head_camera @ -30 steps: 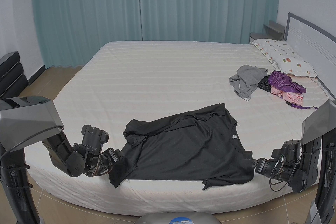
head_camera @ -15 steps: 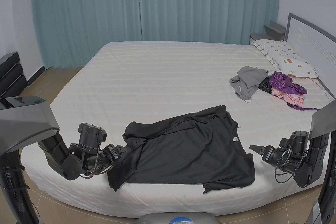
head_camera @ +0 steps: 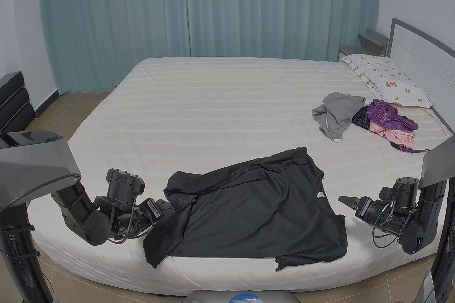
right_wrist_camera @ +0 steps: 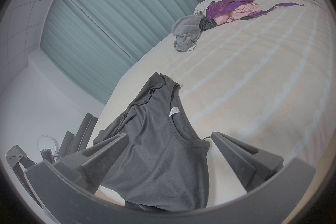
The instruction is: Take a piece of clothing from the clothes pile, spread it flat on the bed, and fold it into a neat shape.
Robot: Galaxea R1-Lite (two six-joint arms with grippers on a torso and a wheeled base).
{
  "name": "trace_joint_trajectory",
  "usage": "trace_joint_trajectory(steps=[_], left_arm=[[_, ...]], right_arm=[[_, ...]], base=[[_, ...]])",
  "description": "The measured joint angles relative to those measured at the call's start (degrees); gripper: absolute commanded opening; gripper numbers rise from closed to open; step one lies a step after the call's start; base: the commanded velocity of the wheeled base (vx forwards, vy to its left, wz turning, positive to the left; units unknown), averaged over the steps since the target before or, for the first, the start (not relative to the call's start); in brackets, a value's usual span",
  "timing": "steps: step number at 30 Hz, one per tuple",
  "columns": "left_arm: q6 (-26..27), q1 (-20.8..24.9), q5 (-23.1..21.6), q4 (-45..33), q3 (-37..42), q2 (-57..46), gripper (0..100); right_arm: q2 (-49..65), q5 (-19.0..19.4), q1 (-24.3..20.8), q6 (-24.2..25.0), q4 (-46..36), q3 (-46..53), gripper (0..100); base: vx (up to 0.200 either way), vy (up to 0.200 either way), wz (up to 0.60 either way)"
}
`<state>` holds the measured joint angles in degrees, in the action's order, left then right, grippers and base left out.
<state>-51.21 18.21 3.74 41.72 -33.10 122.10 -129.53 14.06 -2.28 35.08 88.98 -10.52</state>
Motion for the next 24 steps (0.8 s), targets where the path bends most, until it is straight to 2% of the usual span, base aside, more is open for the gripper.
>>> trace_joint_trajectory(steps=[14, 19, 24], left_arm=[[0.1, -0.6, 0.3, 0.0, -1.8, -0.7, 100], [0.1, -1.1, 0.2, -0.2, -5.0, -0.1, 100], [0.7, -1.6, 0.2, -0.5, -11.5, 2.9, 100]], right_arm=[[-0.2, 0.1, -0.3, 0.1, 0.0, 0.0, 100], [-0.3, 0.2, -0.4, 0.1, 0.0, 0.0, 100], [-0.4, 0.1, -0.4, 0.1, 0.0, -0.1, 100]], base=[[0.0, 0.0, 0.0], [0.0, 0.0, 0.0], [0.0, 0.0, 0.0]])
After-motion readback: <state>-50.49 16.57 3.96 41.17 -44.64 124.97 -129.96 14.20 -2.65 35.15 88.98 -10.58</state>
